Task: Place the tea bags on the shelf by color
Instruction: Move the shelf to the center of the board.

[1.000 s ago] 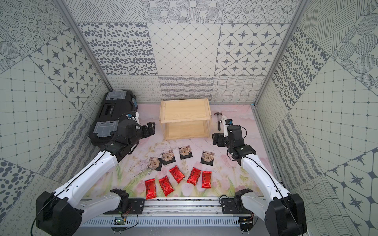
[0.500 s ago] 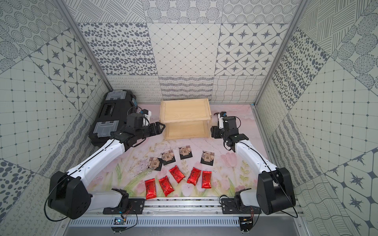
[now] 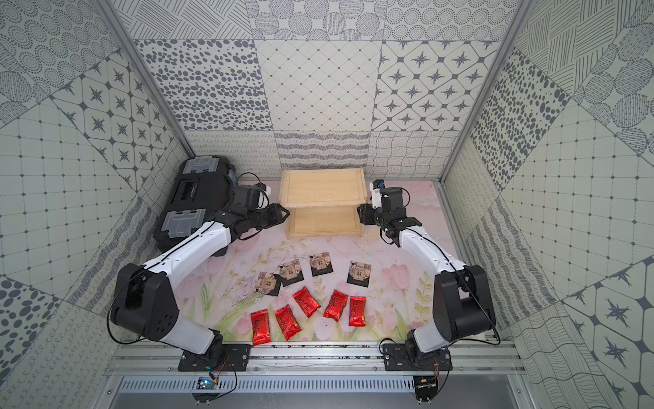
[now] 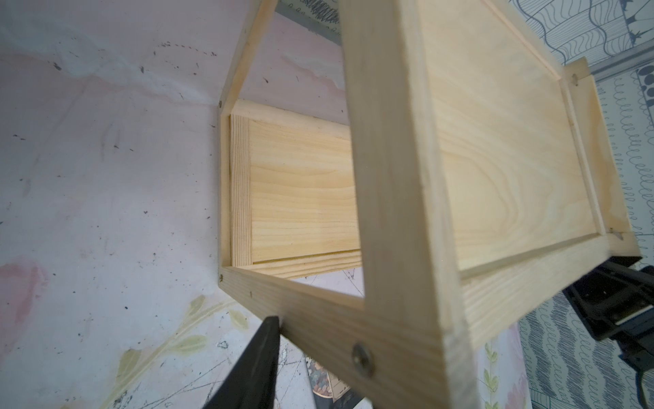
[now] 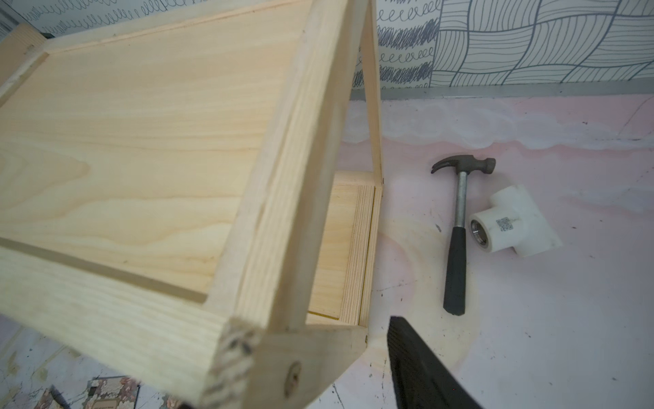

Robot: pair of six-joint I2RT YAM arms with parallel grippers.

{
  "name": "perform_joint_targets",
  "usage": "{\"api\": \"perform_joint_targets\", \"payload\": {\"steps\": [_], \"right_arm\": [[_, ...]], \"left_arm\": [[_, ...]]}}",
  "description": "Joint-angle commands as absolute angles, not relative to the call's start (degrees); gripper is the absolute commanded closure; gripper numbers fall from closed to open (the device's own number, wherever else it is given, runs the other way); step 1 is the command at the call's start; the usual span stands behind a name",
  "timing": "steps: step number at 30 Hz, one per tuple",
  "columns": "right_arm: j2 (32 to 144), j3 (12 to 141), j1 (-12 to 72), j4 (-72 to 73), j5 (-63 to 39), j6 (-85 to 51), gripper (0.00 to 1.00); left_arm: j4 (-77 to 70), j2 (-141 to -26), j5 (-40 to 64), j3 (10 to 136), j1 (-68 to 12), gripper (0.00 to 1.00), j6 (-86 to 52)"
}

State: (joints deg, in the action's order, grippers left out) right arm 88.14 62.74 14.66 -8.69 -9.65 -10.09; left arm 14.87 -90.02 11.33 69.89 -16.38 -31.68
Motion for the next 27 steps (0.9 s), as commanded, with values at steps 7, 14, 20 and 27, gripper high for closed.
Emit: {"api": "perform_joint_targets", "payload": {"steps": [7,14,20,27], "right_arm": [[94.78,69.92,14.57,-3.12,-13.43,-11.95,0.50],[100.56,76.17,16.07,-2.99,-15.09,-12.35,0.51],[103.60,78.93,17.19,-3.08,-15.39,-12.89,0.50],[103.95,78.99,17.75,-3.31,-14.67,-13.49,0.49]], "left_arm": [[15.50,-92.71,6.92,74.50,-15.80,0.57,-31.20],[15.97,-92.41,4.09,74.26,-14.66,0.55,-31.05],[15.89,-93.31,3.59,74.55,-12.98,0.52,-30.94],[15.95,-95.13,4.27,76.35,-11.78,0.48,-30.94]]}}
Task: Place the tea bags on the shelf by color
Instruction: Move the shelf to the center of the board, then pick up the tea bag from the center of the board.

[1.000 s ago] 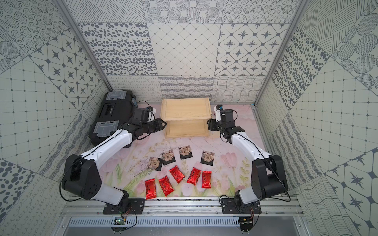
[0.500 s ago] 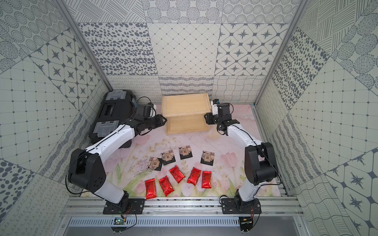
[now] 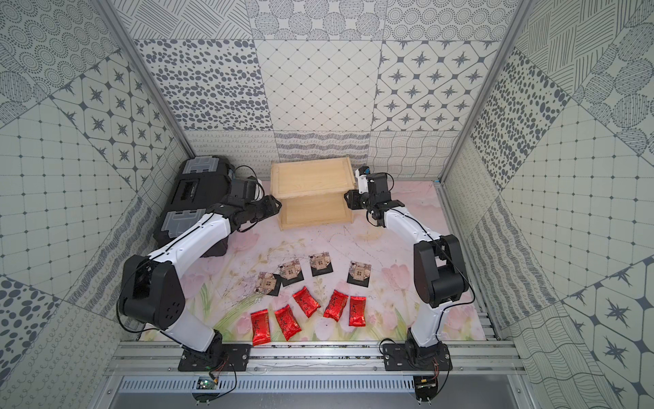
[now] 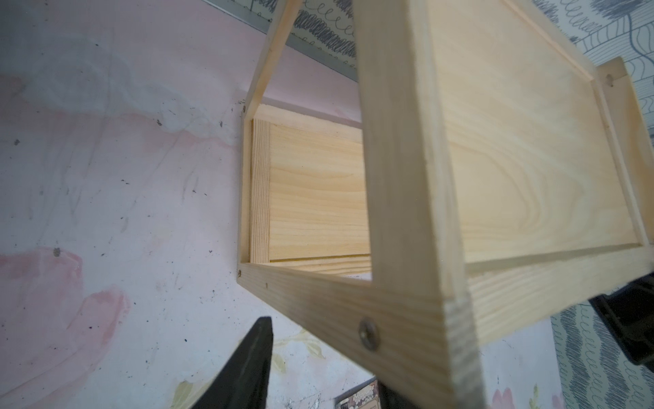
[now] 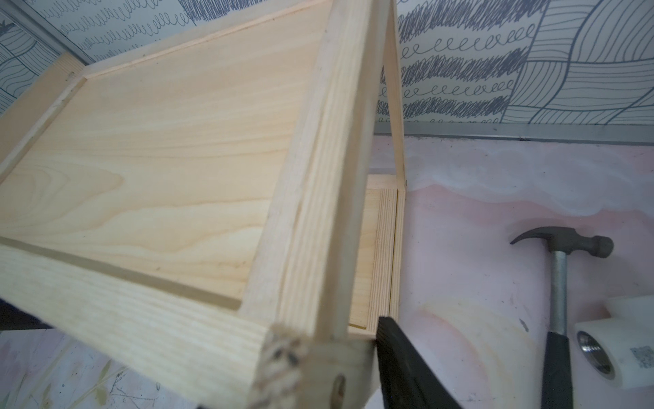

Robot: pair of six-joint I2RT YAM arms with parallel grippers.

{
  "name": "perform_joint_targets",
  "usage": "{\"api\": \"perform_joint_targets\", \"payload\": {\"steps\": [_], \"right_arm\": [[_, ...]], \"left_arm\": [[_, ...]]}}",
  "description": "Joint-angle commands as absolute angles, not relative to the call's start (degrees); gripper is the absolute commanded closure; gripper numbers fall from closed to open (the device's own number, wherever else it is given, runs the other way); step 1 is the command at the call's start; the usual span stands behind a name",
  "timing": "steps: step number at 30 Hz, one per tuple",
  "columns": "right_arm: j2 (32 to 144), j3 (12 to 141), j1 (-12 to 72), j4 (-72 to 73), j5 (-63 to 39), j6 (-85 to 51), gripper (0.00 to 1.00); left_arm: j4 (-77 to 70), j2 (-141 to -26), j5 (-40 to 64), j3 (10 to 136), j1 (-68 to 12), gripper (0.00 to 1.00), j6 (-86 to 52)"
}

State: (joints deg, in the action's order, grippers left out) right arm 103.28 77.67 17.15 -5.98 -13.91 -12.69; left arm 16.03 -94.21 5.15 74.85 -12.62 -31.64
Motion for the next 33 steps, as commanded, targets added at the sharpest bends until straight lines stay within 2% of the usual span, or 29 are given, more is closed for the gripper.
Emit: {"api": "perform_joint_targets", "payload": {"steps": [1,7,17,27,33], "right_arm": [[103.66,78.87,17.71,-3.40,-14.32,-13.38,0.49],[100.98,77.37,17.45,-4.10,-12.14,-12.62,0.43],[95.19,73.48,17.40,-5.40,-12.07,-12.65,0.35],[85.99,65.70,19.11,-7.55,-13.03,-13.23,0.31],[80.62,59.98,23.94,-8.57,-10.85,-14.41,0.31]], "left_arm": [[15.87,-95.27,4.41,76.57,-11.71,0.47,-30.89],[15.82,-95.57,5.08,77.49,-11.69,0.43,-30.55],[16.89,-97.37,6.27,79.78,-11.44,0.43,-31.31],[18.87,-89.78,6.59,75.57,-11.77,0.37,-31.95],[19.57,-81.59,6.75,68.10,-13.22,0.36,-32.96]]}}
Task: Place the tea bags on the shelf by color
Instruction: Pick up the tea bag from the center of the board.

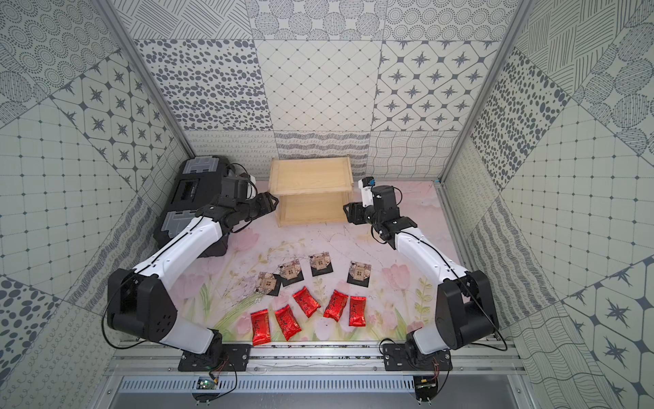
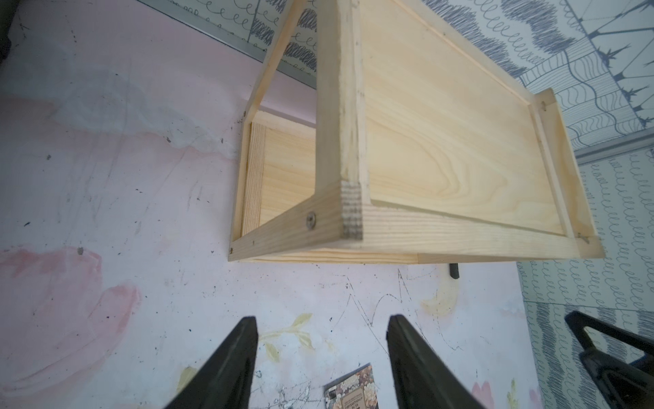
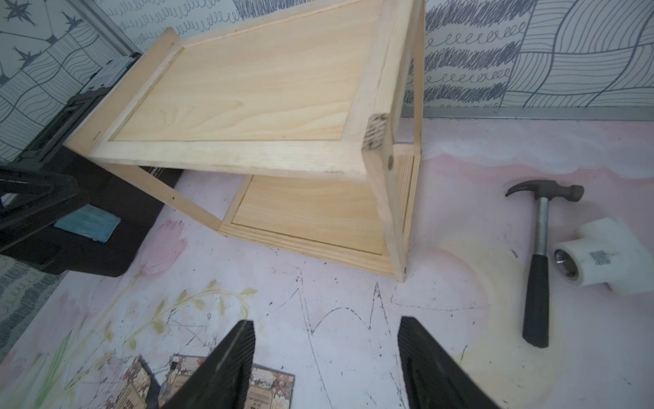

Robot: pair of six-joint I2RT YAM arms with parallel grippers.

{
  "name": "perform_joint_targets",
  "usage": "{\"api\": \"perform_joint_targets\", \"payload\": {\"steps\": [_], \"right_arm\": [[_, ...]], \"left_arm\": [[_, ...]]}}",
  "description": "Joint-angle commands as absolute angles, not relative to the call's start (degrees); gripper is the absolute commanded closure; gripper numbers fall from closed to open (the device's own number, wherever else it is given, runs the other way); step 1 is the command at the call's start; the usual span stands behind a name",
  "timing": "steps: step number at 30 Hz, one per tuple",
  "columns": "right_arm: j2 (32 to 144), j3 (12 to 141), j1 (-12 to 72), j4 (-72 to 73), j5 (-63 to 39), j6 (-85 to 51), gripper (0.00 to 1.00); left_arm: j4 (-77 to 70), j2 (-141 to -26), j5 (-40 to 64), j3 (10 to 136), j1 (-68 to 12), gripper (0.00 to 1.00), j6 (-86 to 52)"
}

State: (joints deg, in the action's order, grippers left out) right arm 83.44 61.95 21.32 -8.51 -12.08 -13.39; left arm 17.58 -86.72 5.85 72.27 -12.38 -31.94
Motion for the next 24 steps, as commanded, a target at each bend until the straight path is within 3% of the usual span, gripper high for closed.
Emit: {"api": "perform_joint_targets", "payload": {"steps": [1,10,18,24], "right_arm": [[79.94,58.69,25.19,-8.42,-10.43,-14.82,0.31],[84.43,53.97,40.09,-3.91,-14.53,-21.14,0.32],[96.30,57.56,44.35,-3.30,-21.15,-28.10,0.32],[98.71,59.06,44.23,-5.61,-22.44,-30.29,0.31]], "left_arm": [[19.68,-80.12,7.02,66.25,-13.33,0.37,-33.18],[22.03,-69.14,13.01,49.62,-16.76,0.41,-38.38],[17.38,-74.92,19.74,43.20,-19.40,0.43,-40.17],[17.18,-79.90,21.59,42.81,-20.77,0.45,-39.78]]}}
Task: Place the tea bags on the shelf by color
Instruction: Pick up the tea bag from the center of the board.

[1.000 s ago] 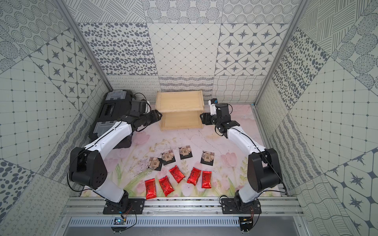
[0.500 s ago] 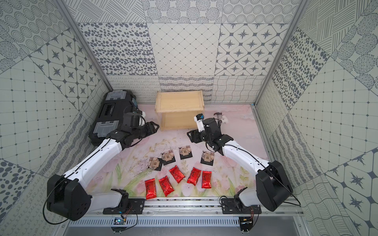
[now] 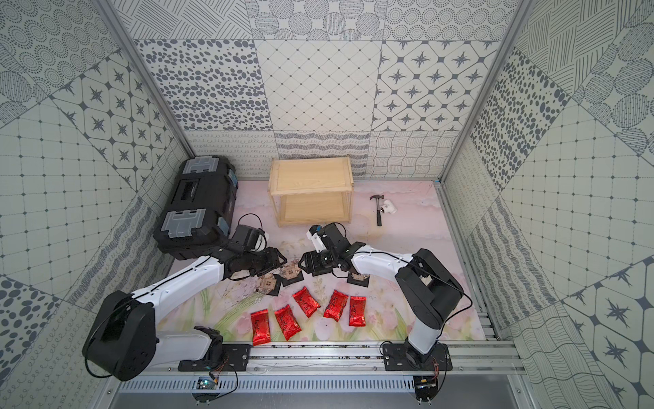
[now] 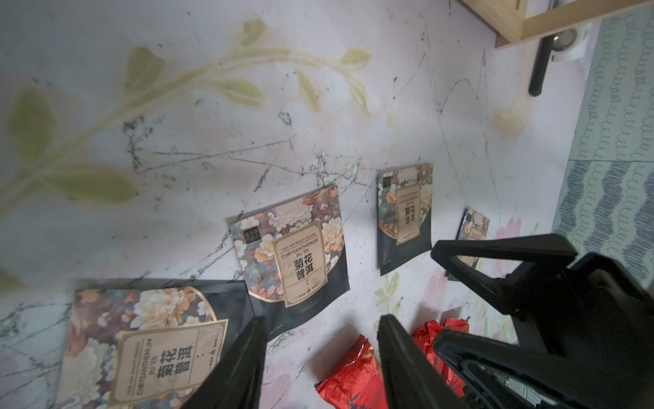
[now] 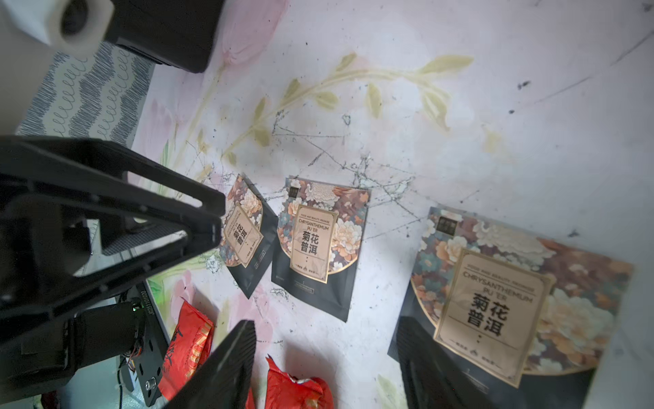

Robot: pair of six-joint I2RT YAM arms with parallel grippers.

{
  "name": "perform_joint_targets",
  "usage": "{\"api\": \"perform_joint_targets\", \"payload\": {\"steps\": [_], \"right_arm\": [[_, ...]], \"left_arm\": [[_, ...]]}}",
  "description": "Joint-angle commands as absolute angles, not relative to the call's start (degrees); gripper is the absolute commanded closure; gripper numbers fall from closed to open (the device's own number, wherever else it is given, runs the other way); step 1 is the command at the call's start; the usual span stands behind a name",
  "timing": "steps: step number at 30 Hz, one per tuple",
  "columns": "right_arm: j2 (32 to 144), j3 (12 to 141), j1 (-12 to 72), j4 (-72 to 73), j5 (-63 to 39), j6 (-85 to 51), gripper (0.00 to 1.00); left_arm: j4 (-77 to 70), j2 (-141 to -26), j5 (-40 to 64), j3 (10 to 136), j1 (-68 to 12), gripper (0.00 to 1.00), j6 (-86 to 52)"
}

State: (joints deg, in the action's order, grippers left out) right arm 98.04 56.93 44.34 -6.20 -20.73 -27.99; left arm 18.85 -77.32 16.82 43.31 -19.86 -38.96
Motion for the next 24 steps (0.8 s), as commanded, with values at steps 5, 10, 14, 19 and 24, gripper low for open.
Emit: {"api": "perform_joint_targets", "payload": {"steps": [5,10,14,19,24], "right_arm": [[101.02,60.89,44.03,-7.80,-24.77,-32.59,0.30],[102.97,61.76,43.74,-8.17,-27.61,-33.15,0.37],[104.46,61.31,42.90,-5.81,-30.85,-33.16,0.42],[105.84,60.58,42.19,-3.57,-32.25,-33.94,0.47],[105.99,58.36,40.91,-0.27,-32.55,-35.76,0.51]], "left_arm": [[18.46,-80.93,20.57,43.17,-20.92,0.46,-39.43],[19.96,-79.51,19.79,42.14,-21.03,0.46,-39.35],[15.97,-78.43,19.75,39.43,-21.18,0.47,-41.78],[15.04,-79.95,17.44,40.09,-21.43,0.48,-41.37],[12.38,-82.01,15.82,41.87,-21.50,0.48,-40.20]]}}
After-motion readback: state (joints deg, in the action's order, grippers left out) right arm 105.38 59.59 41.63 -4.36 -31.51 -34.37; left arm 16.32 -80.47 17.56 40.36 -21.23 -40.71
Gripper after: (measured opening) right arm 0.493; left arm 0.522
